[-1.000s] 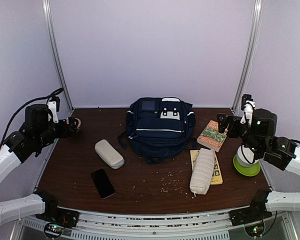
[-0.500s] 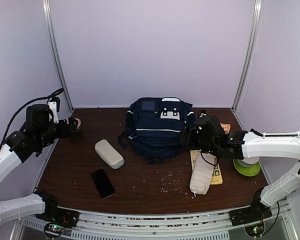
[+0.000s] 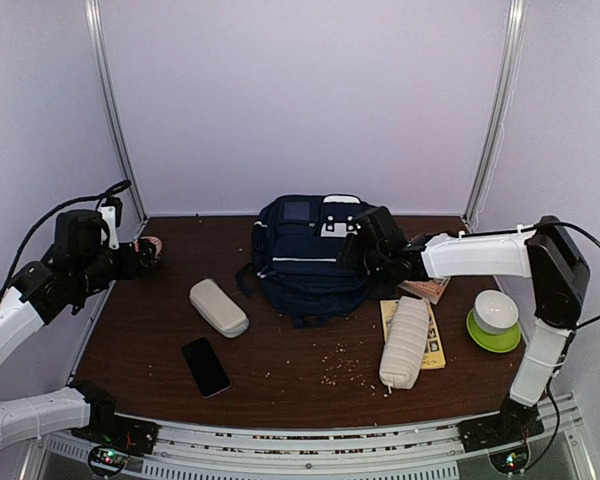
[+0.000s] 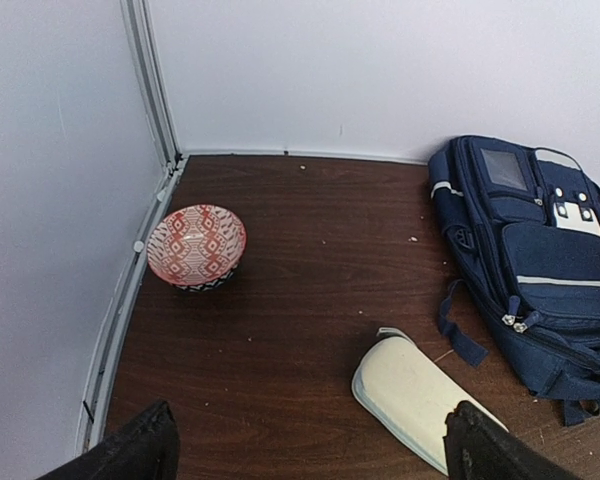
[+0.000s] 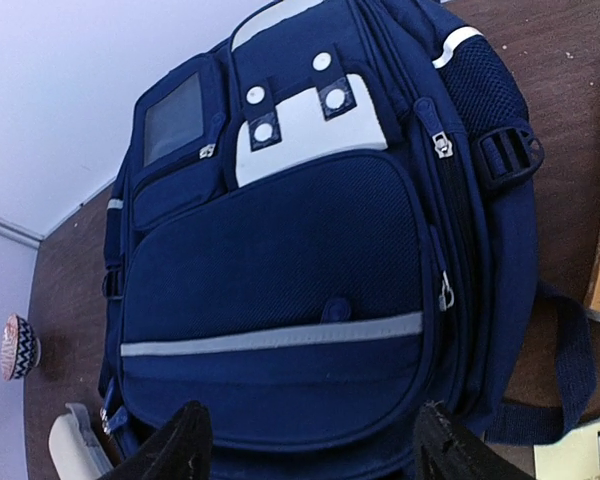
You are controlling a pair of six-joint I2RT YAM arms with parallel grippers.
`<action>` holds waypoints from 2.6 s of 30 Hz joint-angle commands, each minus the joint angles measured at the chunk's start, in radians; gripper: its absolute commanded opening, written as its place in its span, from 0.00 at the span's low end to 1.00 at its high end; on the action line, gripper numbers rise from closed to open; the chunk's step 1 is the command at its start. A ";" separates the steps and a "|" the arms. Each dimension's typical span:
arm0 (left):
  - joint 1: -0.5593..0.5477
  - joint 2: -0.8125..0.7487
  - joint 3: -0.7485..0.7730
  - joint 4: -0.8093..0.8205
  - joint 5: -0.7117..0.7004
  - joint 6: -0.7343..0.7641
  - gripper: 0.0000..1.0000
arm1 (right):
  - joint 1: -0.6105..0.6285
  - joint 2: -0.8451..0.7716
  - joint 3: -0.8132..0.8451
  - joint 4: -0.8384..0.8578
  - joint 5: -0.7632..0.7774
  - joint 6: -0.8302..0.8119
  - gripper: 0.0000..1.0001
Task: Pack the student bag
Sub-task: Adjust the student bag at the center of the board.
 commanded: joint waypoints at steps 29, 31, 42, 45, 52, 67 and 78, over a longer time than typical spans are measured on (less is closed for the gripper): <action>-0.007 0.060 0.036 0.011 -0.001 -0.003 0.94 | -0.108 0.300 0.263 -0.102 -0.191 0.104 0.40; -0.006 0.061 0.036 0.011 -0.001 -0.003 0.94 | -0.107 0.287 0.260 -0.089 -0.211 0.106 0.28; -0.007 0.063 0.034 0.012 0.019 -0.003 0.93 | -0.063 0.112 0.208 -0.051 -0.267 0.060 0.00; -0.009 0.064 0.033 0.013 0.031 0.000 0.93 | -0.050 0.058 0.155 -0.060 -0.273 0.015 0.00; -0.017 0.082 0.034 0.013 0.053 0.002 0.93 | -0.024 -0.048 -0.021 -0.101 -0.290 -0.094 0.00; -0.120 0.250 0.062 0.045 0.266 -0.037 0.90 | -0.002 0.021 0.069 -0.229 -0.357 -0.384 0.00; -0.122 0.584 0.267 0.041 0.269 -0.119 0.89 | 0.008 0.126 0.267 -0.330 -0.395 -0.427 0.31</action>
